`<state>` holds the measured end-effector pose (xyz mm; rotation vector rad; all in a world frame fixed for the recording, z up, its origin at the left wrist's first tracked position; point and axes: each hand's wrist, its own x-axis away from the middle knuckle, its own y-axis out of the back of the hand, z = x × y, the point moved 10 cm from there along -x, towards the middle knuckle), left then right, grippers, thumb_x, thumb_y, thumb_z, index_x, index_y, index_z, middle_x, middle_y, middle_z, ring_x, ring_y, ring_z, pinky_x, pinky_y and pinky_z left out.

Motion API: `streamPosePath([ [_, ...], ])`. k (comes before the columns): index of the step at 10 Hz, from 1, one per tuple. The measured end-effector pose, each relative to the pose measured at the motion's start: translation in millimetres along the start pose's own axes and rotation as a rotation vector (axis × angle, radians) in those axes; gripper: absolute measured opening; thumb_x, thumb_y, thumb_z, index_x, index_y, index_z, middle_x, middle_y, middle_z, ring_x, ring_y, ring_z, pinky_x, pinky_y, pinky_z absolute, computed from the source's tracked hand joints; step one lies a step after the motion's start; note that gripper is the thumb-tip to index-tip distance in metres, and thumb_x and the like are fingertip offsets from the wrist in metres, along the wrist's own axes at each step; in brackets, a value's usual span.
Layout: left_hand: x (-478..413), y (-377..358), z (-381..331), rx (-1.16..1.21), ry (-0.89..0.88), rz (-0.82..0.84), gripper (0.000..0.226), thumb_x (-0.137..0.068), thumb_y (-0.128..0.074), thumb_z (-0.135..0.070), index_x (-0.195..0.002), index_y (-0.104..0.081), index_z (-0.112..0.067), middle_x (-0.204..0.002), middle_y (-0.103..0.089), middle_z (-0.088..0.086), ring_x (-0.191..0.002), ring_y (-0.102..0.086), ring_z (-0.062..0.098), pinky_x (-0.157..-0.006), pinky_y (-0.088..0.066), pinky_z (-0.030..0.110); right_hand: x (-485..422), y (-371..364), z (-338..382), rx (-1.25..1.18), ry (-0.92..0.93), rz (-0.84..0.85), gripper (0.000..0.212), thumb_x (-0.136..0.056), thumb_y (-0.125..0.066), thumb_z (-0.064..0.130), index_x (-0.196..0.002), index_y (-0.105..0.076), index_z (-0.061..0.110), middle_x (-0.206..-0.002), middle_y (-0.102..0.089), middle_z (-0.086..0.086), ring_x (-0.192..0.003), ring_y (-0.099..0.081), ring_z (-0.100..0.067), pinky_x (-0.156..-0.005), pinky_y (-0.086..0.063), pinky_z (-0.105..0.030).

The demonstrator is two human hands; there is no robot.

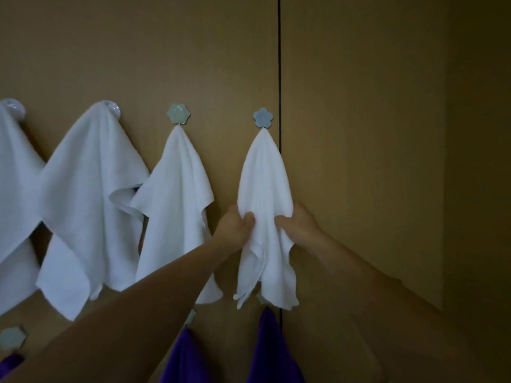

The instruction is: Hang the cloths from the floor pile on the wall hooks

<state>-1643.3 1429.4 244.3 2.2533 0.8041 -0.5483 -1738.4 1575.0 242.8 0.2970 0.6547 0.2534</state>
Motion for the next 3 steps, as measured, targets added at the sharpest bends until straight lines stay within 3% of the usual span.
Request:
streamPosePath([
  [1,25.7,-0.2,14.6,-0.008,0.046,0.058,0.035,-0.1,-0.042,-0.026,-0.119,-0.049,0.002,-0.107,-0.061,0.013,-0.098,-0.059,0.026,-0.075,-0.045,0.028,30.7,-2.0,-13.8,0.013,-0.084,0.022,0.046,-0.087,-0.062,0.03,-0.127,-0.049,0.01,-0.116,-0.059,-0.003,-0.099,-0.061,-0.021,-0.086,-0.054,-0.038],
  [2,56.3,-1.6,25.7,0.02,0.055,0.158,0.026,-0.1,-0.042,-0.019,-0.084,-0.053,-0.002,-0.072,-0.053,0.006,-0.068,-0.053,0.017,-0.055,-0.041,0.019,69.0,-8.5,-24.5,0.002,-0.079,0.058,0.047,-0.09,-0.059,0.03,-0.134,-0.049,0.014,-0.121,-0.062,-0.002,-0.103,-0.062,-0.019,-0.089,-0.053,-0.038],
  [3,84.2,1.3,36.2,-0.016,0.111,0.229,0.025,-0.098,-0.046,-0.018,-0.089,-0.057,0.002,-0.073,-0.052,0.007,-0.068,-0.051,0.016,-0.057,-0.04,0.022,100.5,-10.7,-29.8,0.086,-0.107,0.022,0.043,-0.092,-0.059,0.031,-0.126,-0.05,0.005,-0.114,-0.058,-0.003,-0.1,-0.058,-0.017,-0.073,-0.047,-0.024],
])
